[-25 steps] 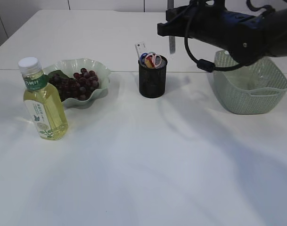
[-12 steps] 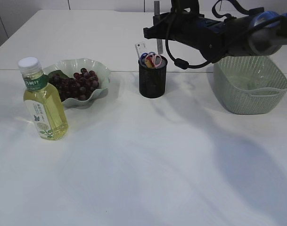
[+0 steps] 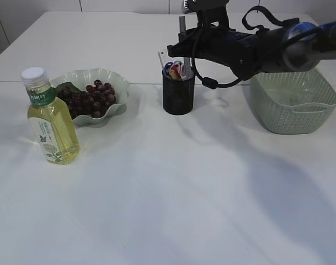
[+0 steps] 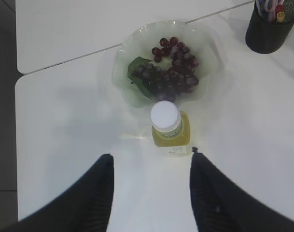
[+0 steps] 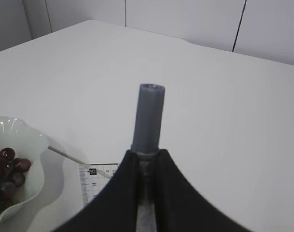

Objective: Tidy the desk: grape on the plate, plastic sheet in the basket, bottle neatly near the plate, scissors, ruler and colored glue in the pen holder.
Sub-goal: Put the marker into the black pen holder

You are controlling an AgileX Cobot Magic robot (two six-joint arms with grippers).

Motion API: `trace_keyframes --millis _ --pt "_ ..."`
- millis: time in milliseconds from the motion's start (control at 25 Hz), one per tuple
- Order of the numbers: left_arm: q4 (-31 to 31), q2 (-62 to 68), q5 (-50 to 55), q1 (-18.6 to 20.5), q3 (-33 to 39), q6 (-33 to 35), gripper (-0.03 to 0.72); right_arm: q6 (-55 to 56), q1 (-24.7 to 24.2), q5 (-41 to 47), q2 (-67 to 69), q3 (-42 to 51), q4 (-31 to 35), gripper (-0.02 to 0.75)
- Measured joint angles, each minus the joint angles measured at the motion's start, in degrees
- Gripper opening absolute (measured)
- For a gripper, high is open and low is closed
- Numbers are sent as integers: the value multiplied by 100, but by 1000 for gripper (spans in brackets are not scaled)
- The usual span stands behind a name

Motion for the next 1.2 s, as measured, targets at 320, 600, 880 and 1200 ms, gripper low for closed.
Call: trace_keyframes --millis 320,600,880,1200 --pt "0 0 0 0 0 0 371 0 -8 13 47 -9 0 63" --pt "0 0 0 0 0 0 371 0 -8 13 47 -9 0 146" --pt "3 0 5 0 0 0 371 32 -8 23 47 -9 0 367" --pt "192 0 5 0 0 0 371 216 -8 802 -217 -9 -10 389"
